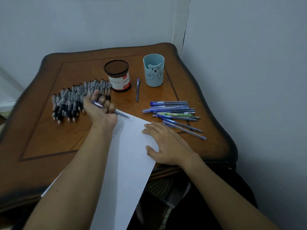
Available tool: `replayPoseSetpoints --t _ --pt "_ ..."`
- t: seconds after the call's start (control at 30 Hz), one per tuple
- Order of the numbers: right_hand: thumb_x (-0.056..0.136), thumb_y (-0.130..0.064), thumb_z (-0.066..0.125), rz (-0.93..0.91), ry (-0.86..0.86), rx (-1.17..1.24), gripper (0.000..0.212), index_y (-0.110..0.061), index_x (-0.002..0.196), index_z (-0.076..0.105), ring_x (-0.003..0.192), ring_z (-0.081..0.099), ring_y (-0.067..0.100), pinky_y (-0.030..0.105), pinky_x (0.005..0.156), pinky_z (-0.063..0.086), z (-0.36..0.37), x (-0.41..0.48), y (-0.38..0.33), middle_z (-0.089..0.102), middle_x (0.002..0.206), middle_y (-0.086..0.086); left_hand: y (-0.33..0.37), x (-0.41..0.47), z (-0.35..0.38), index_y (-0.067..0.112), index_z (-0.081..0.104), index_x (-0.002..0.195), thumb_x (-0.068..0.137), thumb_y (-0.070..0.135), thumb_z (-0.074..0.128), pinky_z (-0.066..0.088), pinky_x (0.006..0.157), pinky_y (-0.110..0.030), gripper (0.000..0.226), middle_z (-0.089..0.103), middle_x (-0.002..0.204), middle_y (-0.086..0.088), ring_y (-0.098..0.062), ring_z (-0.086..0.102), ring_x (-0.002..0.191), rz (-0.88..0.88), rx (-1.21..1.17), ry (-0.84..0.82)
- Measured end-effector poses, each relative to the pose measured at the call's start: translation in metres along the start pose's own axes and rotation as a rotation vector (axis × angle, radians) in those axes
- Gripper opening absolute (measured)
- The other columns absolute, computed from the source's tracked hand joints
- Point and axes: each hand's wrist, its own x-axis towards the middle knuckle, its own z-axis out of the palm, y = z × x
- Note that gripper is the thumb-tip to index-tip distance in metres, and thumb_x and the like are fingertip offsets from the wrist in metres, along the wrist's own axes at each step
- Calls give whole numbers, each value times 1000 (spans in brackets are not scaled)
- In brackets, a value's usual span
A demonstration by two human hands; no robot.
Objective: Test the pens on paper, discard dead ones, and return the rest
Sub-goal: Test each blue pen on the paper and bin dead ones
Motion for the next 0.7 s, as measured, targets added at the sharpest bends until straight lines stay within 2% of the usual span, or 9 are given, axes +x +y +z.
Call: replayPoseSetpoints --t 0.03,0.1,0.2,0.3,0.43,0.5,0.57,0.63,0.7 --pt "93 -43 55 2 -1 0 57 -25 146 44 149 20 9 34 120 17 0 0 0 35 158 -7 0 0 1 15 65 98 95 14 55 17 40 -21 10 57 66 4 -6 21 44 23 53 -7" --pt "93 -44 55 5 -1 1 57 -25 146 44 149 20 9 36 120 18 1 0 1 35 158 -7 -4 3 1 14 70 106 93 -7 49 23 41 -17 32 72 92 -1 -5 27 44 49 147 -7" --pt "92 -44 54 1 5 -1 57 -25 145 45 149 21 10 37 121 19 2 0 1 36 157 -6 -8 3 1 6 70 112 92 -11 38 37 48 -16 41 71 111 -9 -5 45 52 17 113 -70" --pt "92 -44 55 4 1 1 57 -26 146 44 149 20 9 36 120 19 2 0 2 35 158 -7 -10 6 -3 5 72 116 97 11 35 50 68 -23 42 72 101 -8 -15 63 77 -46 79 -181" --pt "92 -44 55 0 0 1 57 -25 146 44 148 21 9 35 120 19 1 1 2 36 157 -7 -13 9 -6 8 74 114 107 37 22 40 56 -23 59 62 78 -3 -11 51 66 -5 394 -295" --pt "92 -45 55 3 -5 0 58 -25 146 44 148 22 10 36 119 20 1 1 2 36 158 -6 -16 6 -4 5 74 104 108 51 22 46 54 -22 70 60 70 -4 -10 54 60 37 539 -284" --pt "92 -45 54 3 -1 1 58 -25 145 45 148 23 10 36 119 21 0 1 1 36 157 -6 -18 3 -4 5 72 94 105 51 39 53 57 -24 57 60 68 -5 -14 60 59 112 674 -327" --pt "92 -45 55 1 0 1 58 -25 145 45 148 23 11 36 119 21 0 1 1 37 157 -6 -18 2 -5 9 68 88 97 32 66 56 63 -28 25 65 73 -5 -16 65 64 242 838 -430" --pt "92 -45 55 -1 -1 0 58 -25 145 45 148 23 10 35 119 21 1 1 2 37 157 -6 -20 3 -5 9 64 82 88 13 76 54 64 -22 14 65 73 -2 -6 64 65 374 1039 -519"
